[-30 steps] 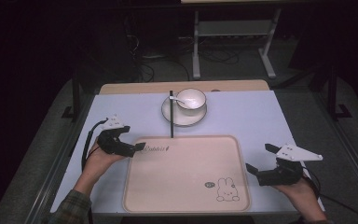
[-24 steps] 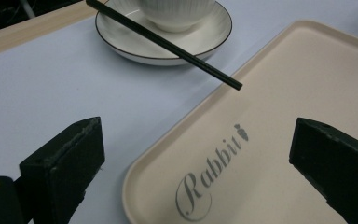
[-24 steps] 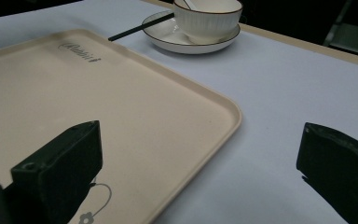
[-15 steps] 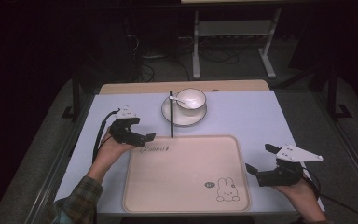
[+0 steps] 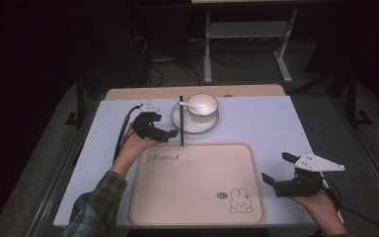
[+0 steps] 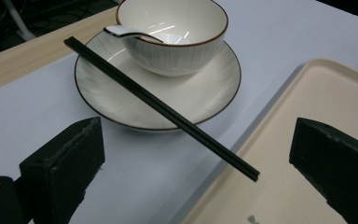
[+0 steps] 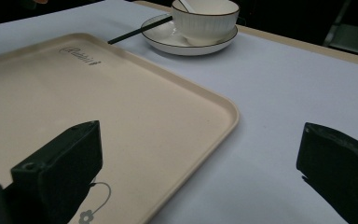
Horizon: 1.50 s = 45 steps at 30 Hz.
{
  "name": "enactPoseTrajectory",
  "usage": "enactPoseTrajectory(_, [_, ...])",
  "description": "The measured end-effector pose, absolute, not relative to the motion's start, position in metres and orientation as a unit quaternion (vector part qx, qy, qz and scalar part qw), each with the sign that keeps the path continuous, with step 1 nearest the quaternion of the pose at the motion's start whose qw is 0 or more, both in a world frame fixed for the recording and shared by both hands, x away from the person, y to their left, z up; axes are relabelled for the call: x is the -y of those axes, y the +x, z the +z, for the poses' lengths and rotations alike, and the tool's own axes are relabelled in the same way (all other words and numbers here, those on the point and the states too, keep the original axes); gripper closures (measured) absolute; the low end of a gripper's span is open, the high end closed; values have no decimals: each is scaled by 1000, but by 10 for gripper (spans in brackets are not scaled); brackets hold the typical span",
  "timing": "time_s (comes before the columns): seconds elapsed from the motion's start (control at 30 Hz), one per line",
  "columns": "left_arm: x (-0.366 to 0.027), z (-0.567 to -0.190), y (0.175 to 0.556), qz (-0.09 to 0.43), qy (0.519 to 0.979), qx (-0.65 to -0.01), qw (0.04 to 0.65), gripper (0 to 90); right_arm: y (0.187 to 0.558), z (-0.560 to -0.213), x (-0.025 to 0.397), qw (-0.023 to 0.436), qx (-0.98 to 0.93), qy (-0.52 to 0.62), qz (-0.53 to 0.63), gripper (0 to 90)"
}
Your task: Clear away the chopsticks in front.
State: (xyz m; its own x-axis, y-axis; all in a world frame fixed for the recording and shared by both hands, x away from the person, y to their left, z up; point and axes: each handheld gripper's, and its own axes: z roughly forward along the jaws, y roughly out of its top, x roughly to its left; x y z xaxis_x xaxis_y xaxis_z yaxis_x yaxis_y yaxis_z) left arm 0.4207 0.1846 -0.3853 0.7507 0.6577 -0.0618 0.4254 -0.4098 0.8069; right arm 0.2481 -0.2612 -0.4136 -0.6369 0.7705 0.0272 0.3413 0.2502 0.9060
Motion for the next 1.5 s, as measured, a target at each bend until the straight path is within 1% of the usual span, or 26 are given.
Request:
enactPoseTrajectory(0.23, [-169, -396, 443, 136, 834, -335, 416, 27, 247, -412, 260, 221, -760, 365, 490, 0])
enactPoseTrajectory(0.4, [-161, -407, 461, 133, 833, -351, 407, 63, 247, -412, 258, 222, -762, 363, 488, 0])
enactPoseTrajectory(0.57, [-151, -412, 476, 139, 833, -360, 395, 165, 246, -413, 260, 221, -760, 365, 489, 0])
enactPoseTrajectory(0.8, [-141, -420, 490, 143, 841, -378, 360, 376, 246, -413, 260, 220, -761, 364, 490, 0])
enactPoseTrajectory(0.9, [-137, -425, 494, 142, 842, -385, 350, 451, 246, -413, 261, 221, -759, 366, 490, 0])
enactPoseTrajectory(1.07, [-132, -430, 496, 146, 841, -391, 343, 534, 245, -413, 261, 221, -759, 367, 491, 0])
enactPoseTrajectory(1.2, [-130, -431, 501, 153, 838, -399, 339, 577, 245, -413, 261, 223, -757, 366, 493, 0])
enactPoseTrajectory(1.3, [-129, -431, 505, 156, 835, -405, 337, 626, 245, -413, 262, 223, -757, 365, 493, 0])
enactPoseTrajectory(1.5, [-127, -430, 511, 167, 836, -406, 329, 682, 244, -412, 263, 222, -756, 366, 495, 0])
